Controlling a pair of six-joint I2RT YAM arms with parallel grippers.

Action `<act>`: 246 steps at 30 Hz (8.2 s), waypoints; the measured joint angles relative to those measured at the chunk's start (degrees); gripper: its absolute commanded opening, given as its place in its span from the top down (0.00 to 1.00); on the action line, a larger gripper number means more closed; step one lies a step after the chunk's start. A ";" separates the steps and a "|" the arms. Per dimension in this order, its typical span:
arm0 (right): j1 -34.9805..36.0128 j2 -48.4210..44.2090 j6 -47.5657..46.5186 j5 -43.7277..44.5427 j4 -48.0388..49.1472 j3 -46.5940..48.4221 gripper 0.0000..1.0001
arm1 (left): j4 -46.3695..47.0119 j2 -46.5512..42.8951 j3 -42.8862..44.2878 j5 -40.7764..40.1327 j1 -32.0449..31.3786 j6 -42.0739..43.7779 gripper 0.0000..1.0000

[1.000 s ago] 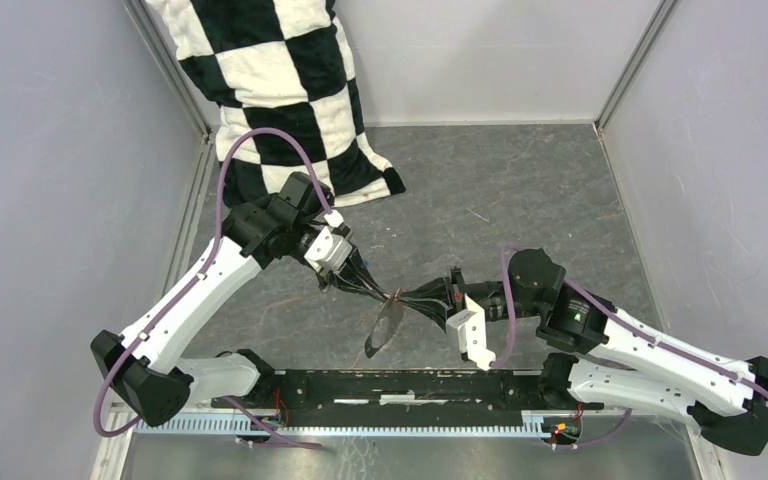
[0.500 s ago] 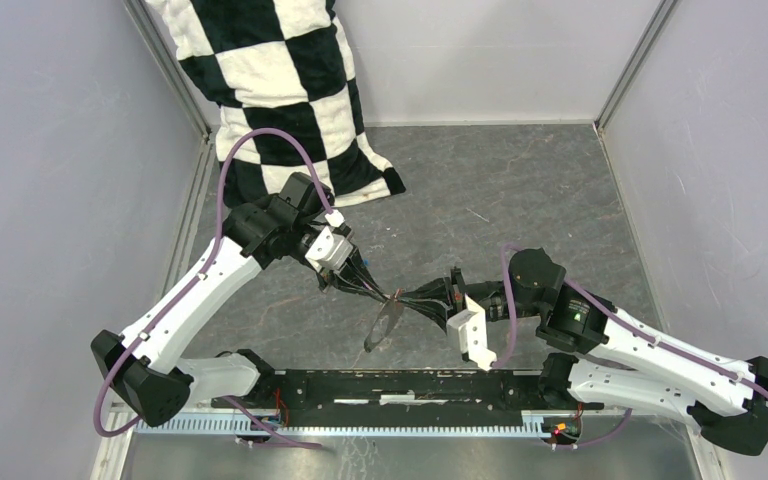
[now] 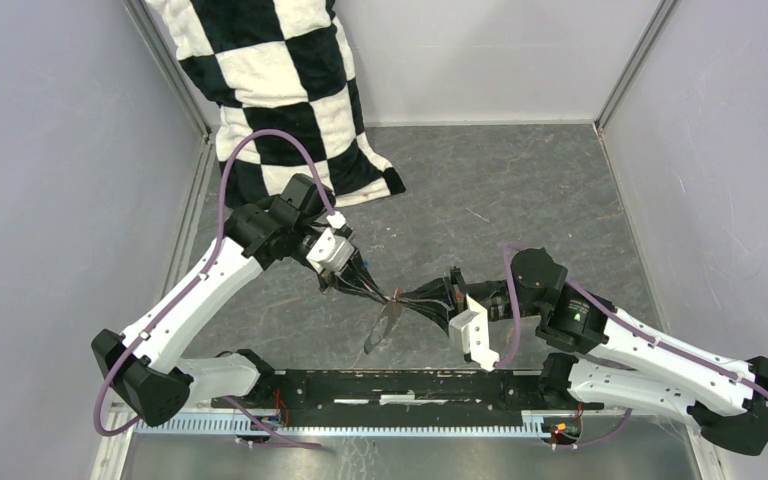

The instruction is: Put the keys on the keyring

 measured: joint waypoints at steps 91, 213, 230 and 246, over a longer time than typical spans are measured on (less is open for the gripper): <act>-8.15 20.37 18.16 3.85 -18.45 32.04 0.52 | 68.28 -16.26 -20.57 -18.32 -0.46 -66.25 0.98; -13.79 34.47 58.66 -16.76 -22.43 44.17 0.60 | 78.73 -32.81 -33.75 -25.05 -1.14 -46.25 0.98; -15.67 32.06 76.08 -20.37 -6.14 32.63 0.58 | 75.12 -33.64 -34.05 -24.00 -1.14 -40.41 0.98; -17.29 32.48 82.09 -17.20 0.22 31.98 0.54 | 74.44 -34.67 -34.03 -21.51 -1.84 -36.11 0.98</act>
